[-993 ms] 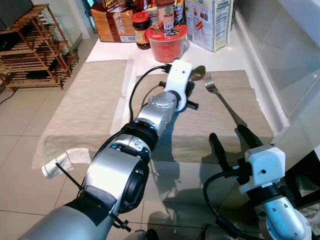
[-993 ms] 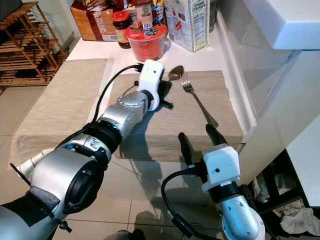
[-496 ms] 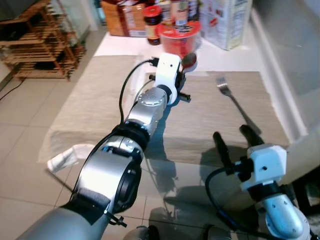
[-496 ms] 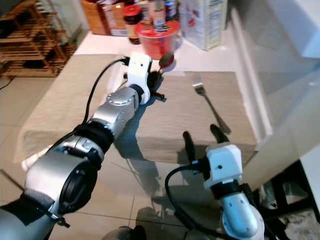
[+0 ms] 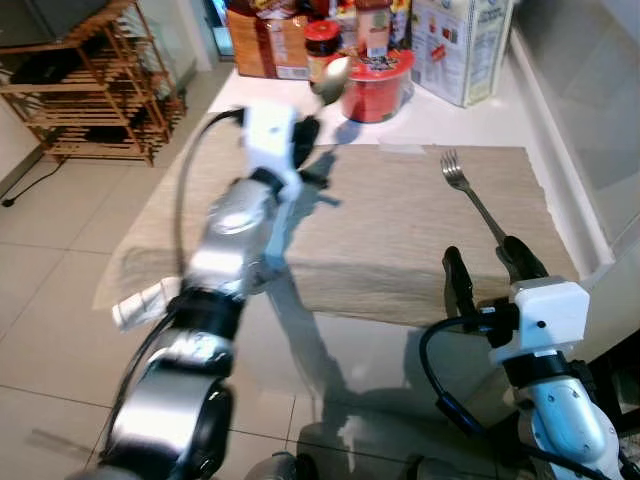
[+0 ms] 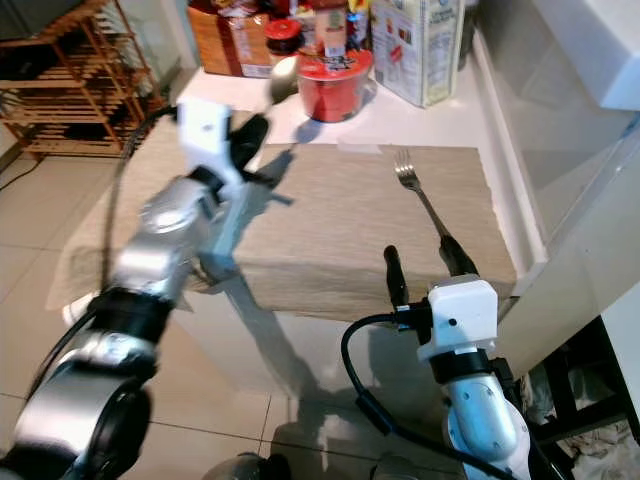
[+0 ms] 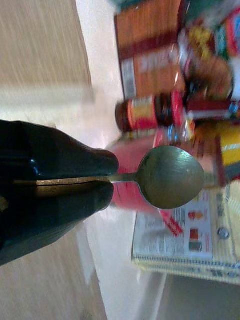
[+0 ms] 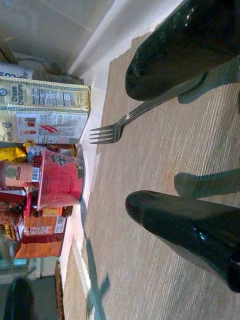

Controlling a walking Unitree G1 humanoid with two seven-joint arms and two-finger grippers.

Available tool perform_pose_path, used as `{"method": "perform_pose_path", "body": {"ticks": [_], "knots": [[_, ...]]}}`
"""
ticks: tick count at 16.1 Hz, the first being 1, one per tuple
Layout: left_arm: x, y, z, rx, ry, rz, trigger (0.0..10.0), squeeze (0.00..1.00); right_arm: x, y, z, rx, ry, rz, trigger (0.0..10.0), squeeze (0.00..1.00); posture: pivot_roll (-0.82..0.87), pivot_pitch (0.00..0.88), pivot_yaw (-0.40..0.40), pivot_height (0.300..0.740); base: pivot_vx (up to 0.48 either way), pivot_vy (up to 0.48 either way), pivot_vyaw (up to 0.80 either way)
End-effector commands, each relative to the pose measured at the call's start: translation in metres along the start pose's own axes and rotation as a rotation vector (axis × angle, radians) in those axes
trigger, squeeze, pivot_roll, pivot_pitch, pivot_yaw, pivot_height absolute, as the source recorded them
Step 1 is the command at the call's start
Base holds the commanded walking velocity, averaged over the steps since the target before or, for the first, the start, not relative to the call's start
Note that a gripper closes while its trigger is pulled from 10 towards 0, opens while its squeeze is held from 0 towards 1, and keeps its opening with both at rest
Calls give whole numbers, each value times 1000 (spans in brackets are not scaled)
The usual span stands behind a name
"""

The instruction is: Setting the table

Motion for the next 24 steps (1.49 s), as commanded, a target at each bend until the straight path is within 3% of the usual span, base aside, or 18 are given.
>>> {"method": "perform_pose_path", "body": {"ticks": [1,3,5,6,7,8,9,10,11,13,16,19,24], "knots": [[-7,-9,2,9,14,6,0,0,0,3,0,13,1,-6,10000,0,-111,26,108,740,0,0,0],[-29,-36,-12,-26,36,92,0,0,11,11,-6,11,15,-82,10000,0,-92,15,95,740,0,0,0],[-38,-52,-18,-38,19,140,0,0,17,14,-11,4,16,-114,10000,0,-77,4,89,740,0,0,0],[-38,-68,-24,-53,13,143,0,0,20,17,-15,0,24,-131,10000,0,-70,3,84,740,0,0,0],[-32,-83,-28,-55,17,111,0,0,20,18,-16,1,27,-134,10000,0,-69,8,82,740,0,0,0],[-18,-112,-39,-80,-39,50,0,0,21,19,-18,-1,31,-143,10000,0,-73,14,81,740,0,0,0],[-15,-119,-43,-92,-55,41,0,0,22,19,-19,-3,32,-145,10000,0,-73,14,81,740,0,0,0],[-6,-140,-58,-151,-38,10,0,0,22,20,-18,1,32,-144,10000,0,-76,19,81,740,0,0,0],[2,-150,-65,-182,-49,1,0,0,22,21,-17,7,33,-143,10000,0,-76,20,71,740,0,0,0],[9,-145,-61,-154,-59,2,0,0,22,21,-17,7,34,-136,10000,0,-77,20,60,740,0,0,0],[13,-125,-49,-109,-72,-8,0,0,19,22,-19,-8,21,-114,10000,0,-91,13,63,740,0,0,-252],[11,-112,-49,-118,-59,-11,0,0,12,22,-23,-22,7,-86,10000,0,-94,15,65,740,0,0,-633],[10,-102,-54,-154,-49,9,0,0,8,25,-25,-23,19,-66,10000,0,-86,16,62,740,0,0,0]]}}
Point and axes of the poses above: a point about 5 cm out from each wrist's last joint towards the gripper, its own y axis pointing out of the wrist towards the gripper, its own z axis along the axis of the wrist's last joint, x = y × z, the point moved 3 cm from there along y, pointing out of the wrist towards the gripper, and after that the axes turned 1 degree about -y, right-handed, at the moved point
